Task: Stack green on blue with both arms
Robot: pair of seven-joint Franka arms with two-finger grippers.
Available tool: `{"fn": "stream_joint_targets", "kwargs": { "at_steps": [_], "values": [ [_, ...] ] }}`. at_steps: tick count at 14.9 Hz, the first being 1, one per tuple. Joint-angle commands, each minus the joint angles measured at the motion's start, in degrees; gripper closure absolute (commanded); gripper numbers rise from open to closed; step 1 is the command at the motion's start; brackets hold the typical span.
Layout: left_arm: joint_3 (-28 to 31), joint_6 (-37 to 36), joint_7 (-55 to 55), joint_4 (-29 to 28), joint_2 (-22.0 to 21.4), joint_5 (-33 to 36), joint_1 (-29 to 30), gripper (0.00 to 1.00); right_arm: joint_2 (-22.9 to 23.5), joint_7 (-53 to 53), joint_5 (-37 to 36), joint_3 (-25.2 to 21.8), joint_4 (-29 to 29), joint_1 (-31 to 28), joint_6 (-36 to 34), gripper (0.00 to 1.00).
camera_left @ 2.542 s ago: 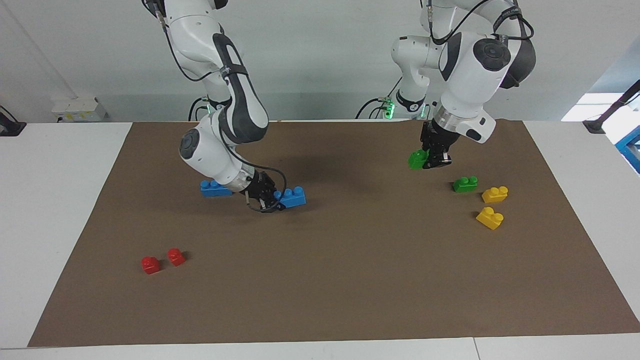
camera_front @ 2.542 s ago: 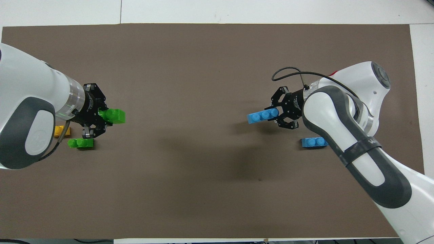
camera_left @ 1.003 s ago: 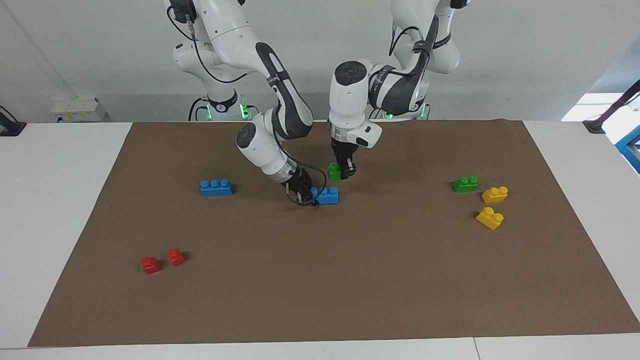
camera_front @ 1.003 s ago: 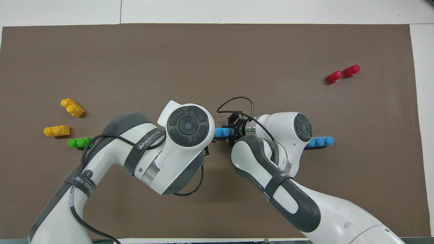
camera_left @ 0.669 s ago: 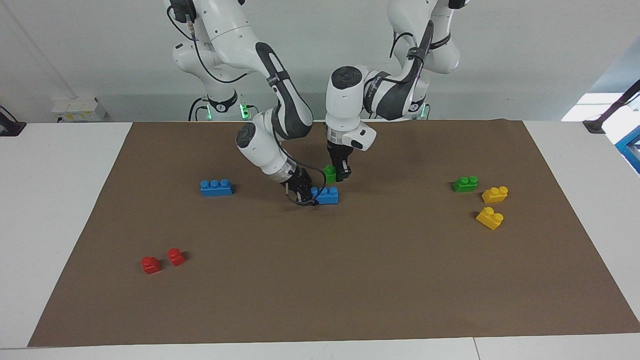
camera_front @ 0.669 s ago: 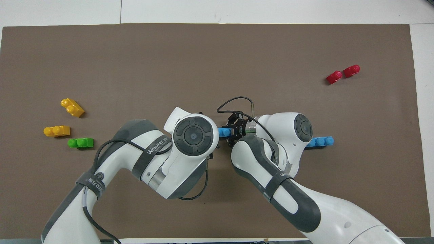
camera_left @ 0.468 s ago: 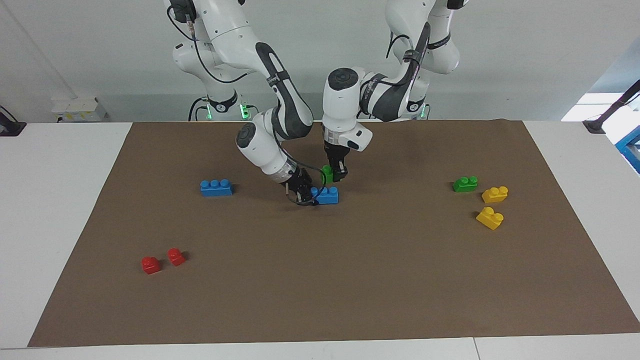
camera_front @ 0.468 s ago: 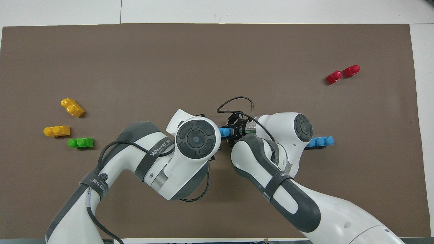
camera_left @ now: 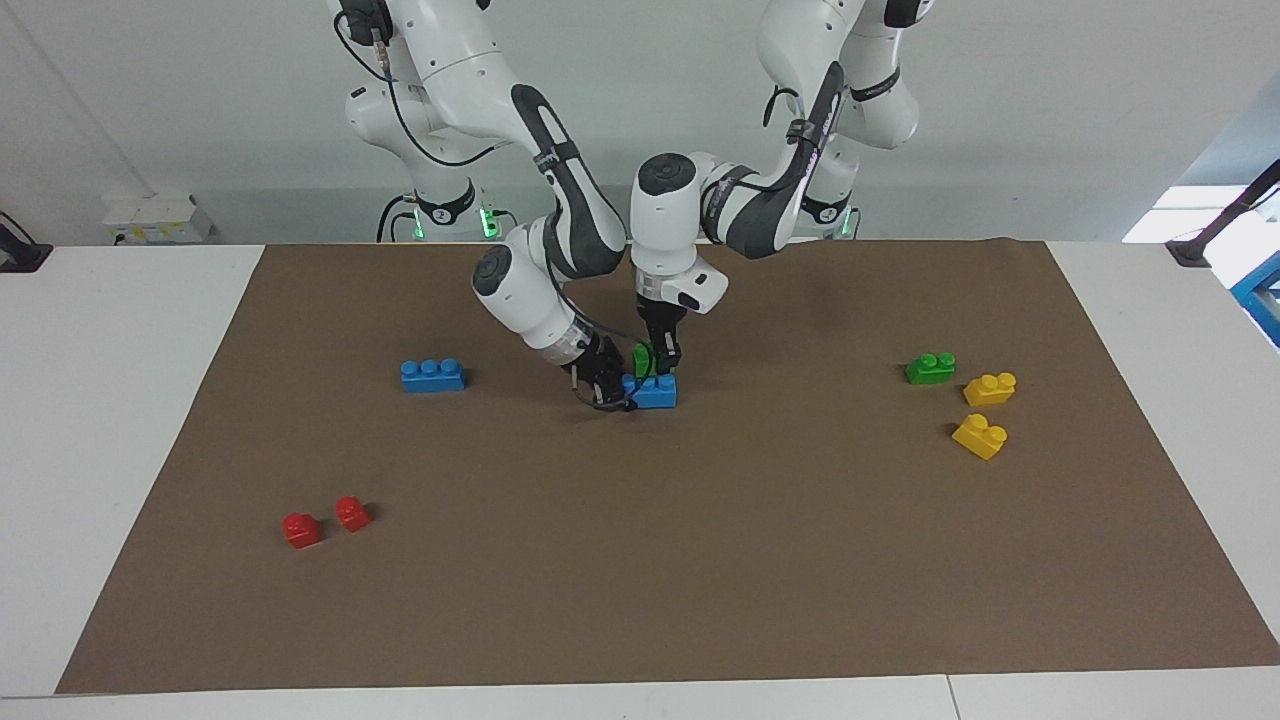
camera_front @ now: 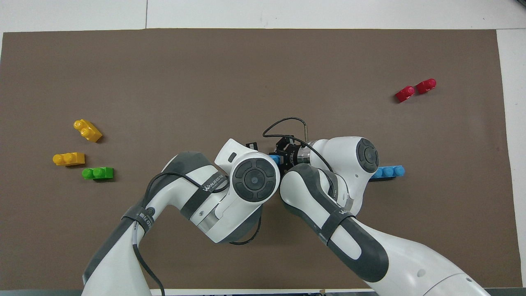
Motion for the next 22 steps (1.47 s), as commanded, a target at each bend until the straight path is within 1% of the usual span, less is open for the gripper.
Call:
{"fn": "stream_joint_targets", "kwargs": {
  "at_steps": [1, 8, 9, 11, 13, 17, 18, 22],
  "values": [
    [0.98, 1.99, -1.62, -0.65, -0.01, 2.07, -0.94, 1.0, 0.73, -3.5, 1.68, -0.06, -1.65, 0.82, 2.34, 1.0],
    [1.33, 3.66, -1.54, -0.56, 1.31, 5.41, 0.03, 1.0, 0.64, -3.77, 1.59, -0.15, -1.82, 0.73, 2.16, 1.0],
    [1.33, 4.19, -1.54, -0.74, 1.31, 5.59, 0.03, 1.0, 0.64, -3.86, 1.59, -0.15, -1.91, 0.81, 2.16, 1.0],
    [1.33, 4.89, -1.71, -0.91, 2.8, 5.59, -0.23, 1.0, 0.64, -3.86, 1.68, -0.06, -2.09, 0.73, 2.25, 1.0],
    [1.33, 5.6, -2.15, -1.26, 2.89, 5.68, -0.32, 1.0, 0.64, -3.86, 1.59, -0.06, -2.09, 0.82, 2.25, 1.0],
    [1.42, 9.02, -2.41, -1.62, 3.94, 6.03, -0.14, 1.0, 0.64, -4.21, 1.68, -0.06, -2.09, 0.73, 2.25, 1.0],
    [1.42, 9.37, -2.41, -1.62, 4.12, 6.99, -0.14, 1.0, 0.64, -4.3, 1.68, -0.15, -2.09, 0.73, 2.25, 1.0],
    [1.42, 9.2, -1.8, -1.53, 4.13, 7.88, -0.14, 1.0, 0.55, -4.38, 1.68, -0.15, -2.17, 0.64, 2.25, 1.0]
  ]
}}
